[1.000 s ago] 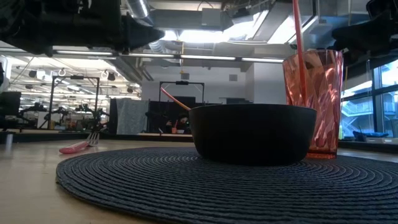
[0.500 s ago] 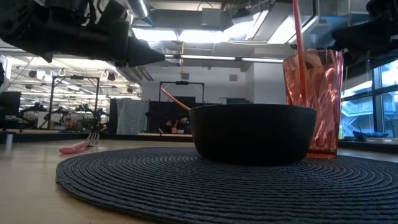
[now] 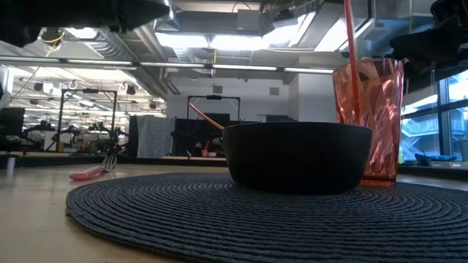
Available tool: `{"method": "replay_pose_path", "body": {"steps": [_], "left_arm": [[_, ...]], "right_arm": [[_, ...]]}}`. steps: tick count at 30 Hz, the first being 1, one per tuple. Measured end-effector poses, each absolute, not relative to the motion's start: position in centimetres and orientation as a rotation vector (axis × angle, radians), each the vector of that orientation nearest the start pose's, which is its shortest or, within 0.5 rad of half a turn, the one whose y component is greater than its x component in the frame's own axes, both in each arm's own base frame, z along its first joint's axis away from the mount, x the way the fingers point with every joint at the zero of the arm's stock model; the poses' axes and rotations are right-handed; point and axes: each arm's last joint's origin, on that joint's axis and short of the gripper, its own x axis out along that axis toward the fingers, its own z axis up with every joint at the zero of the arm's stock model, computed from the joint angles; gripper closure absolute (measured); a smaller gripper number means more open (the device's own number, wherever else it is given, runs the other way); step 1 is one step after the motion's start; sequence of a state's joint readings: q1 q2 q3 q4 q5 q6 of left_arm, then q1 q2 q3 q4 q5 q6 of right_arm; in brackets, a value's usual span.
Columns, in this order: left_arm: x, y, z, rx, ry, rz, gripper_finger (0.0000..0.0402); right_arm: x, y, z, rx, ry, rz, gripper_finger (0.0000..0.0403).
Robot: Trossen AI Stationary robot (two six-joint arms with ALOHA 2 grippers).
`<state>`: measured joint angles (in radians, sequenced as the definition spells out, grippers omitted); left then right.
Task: Pick & Place Utensil
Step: Put the pink fork in the black bowl
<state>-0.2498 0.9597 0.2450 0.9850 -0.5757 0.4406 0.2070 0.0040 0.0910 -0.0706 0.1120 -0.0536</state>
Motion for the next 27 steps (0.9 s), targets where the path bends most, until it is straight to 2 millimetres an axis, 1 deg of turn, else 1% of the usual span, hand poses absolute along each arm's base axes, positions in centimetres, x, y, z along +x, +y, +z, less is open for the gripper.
{"method": "replay_pose_path", "body": {"steps": [2, 5, 9, 13, 17, 20, 22, 24, 27], "left_arm": [[17.3, -1.9, 23.5, 0.263, -0.179, 0.427, 0.0400], [16.6, 0.0, 23.2, 0.203, -0.078, 0.430, 0.0400], [16.4, 2.0, 22.1, 0.092, 0.035, 0.312, 0.0400], [16.5, 2.8, 21.5, 0.036, 0.087, 0.203, 0.0399], [16.6, 2.6, 21.1, 0.005, 0.117, 0.085, 0.0400], [16.9, 1.9, 21.4, 0.006, 0.216, 0.025, 0.0400], [17.4, 1.3, 22.3, 0.005, 0.301, 0.006, 0.0399], [18.1, 0.7, 23.8, 0.029, 0.369, -0.001, 0.0400], [19.1, -0.5, 26.0, 0.182, 0.472, -0.025, 0.0400]], "right_arm": [[9.0, 1.6, 18.9, -0.051, -0.033, 0.094, 0.0398], [9.0, 1.6, 19.1, -0.041, -0.053, 0.094, 0.0398], [9.0, 1.6, 19.1, -0.031, -0.060, 0.095, 0.0398], [9.0, 1.6, 19.1, -0.045, -0.061, 0.093, 0.0398], [9.0, 1.6, 19.1, -0.046, -0.060, 0.093, 0.0398], [9.0, 1.6, 19.1, -0.047, -0.061, 0.093, 0.0398], [9.0, 1.6, 19.1, -0.046, -0.061, 0.093, 0.0398], [9.0, 1.6, 19.1, -0.045, -0.062, 0.093, 0.0398], [9.0, 1.6, 19.2, -0.041, -0.065, 0.093, 0.0398]]}}
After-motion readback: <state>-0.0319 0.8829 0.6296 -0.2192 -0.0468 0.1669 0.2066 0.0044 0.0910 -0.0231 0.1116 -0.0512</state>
